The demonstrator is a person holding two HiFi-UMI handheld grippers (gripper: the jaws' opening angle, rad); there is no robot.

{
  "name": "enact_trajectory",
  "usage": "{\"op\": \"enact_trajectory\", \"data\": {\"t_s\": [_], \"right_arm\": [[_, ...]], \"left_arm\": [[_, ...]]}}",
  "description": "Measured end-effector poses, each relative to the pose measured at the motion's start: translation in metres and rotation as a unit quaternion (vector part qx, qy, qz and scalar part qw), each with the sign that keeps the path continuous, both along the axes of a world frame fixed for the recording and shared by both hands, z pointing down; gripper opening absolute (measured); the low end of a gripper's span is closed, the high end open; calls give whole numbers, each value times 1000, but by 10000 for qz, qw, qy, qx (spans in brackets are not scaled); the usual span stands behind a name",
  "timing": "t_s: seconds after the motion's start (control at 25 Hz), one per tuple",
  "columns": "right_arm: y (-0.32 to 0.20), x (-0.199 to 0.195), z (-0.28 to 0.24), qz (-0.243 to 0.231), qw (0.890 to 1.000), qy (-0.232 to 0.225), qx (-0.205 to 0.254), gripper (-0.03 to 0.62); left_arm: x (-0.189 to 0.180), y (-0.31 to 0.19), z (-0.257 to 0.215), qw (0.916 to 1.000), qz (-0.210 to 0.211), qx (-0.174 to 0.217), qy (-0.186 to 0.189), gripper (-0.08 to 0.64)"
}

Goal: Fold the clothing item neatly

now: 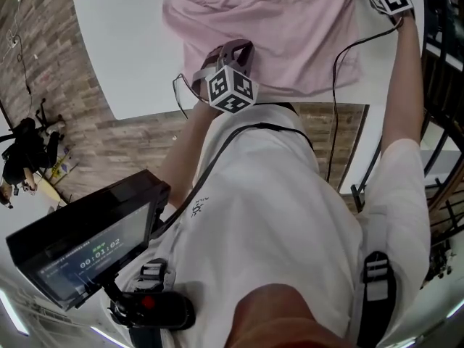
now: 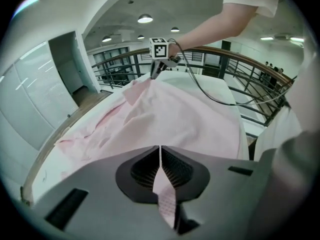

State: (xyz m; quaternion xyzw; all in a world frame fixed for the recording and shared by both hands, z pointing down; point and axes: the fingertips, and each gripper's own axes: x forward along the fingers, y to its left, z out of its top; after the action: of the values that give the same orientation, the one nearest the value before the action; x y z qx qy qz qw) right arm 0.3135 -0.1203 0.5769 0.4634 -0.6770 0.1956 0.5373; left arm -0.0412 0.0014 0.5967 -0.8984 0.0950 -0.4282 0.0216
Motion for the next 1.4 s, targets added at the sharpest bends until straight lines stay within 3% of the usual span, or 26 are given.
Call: {"op": "enact_trajectory", "data": {"t_s": [0.12,0.28,0.4,0.48,0.6,0.72,0.8,0.92,1.0,1.12,1.24,1.32,1.4], "right_arm": [[4,4,-2,50,9996,109,264,106],[8,-23,-44,-81,9951,32,987,112],[16,-89,-71,-707,9871,-655,1275,107],[24,-147,-70,-1262,9784,-1215,1098,50],[32,-232,-50,-2101,9600,-1747,611,49],[29,-291,-26,-2782,9444,-1738,227,62],[30,-312,-5,-3170,9361,-1507,-211,126],[36,-306,23,-3560,9265,-891,-834,131],[36,-293,17,-3564,9280,-742,-794,23],[28,-266,-18,-3260,9425,-676,-305,23],[4,-219,-34,-2681,9629,-190,239,25],[1,-192,-24,-2402,9706,66,111,53],[9,-180,-14,-2310,9726,197,-173,126]], "left_arm": [[-8,-13,2,9995,-308,30,31,3],[-10,-27,-3,9984,-526,119,174,5],[-5,-30,-8,9979,-570,148,271,5],[-2,-29,-8,9979,-569,136,279,5],[3,-26,-10,9980,-538,132,306,5],[5,-19,-11,9984,-464,145,292,5],[5,-13,-11,9986,-427,131,270,5],[3,-7,-12,9986,-456,89,263,5],[1,-8,-15,9979,-556,117,296,5],[-10,-18,-17,9948,-929,241,343,5],[-24,-29,-11,9916,-1241,288,241,5],[-29,-33,-3,9910,-1313,240,100,5],[-32,-34,4,9909,-1336,179,-13,5]]}}
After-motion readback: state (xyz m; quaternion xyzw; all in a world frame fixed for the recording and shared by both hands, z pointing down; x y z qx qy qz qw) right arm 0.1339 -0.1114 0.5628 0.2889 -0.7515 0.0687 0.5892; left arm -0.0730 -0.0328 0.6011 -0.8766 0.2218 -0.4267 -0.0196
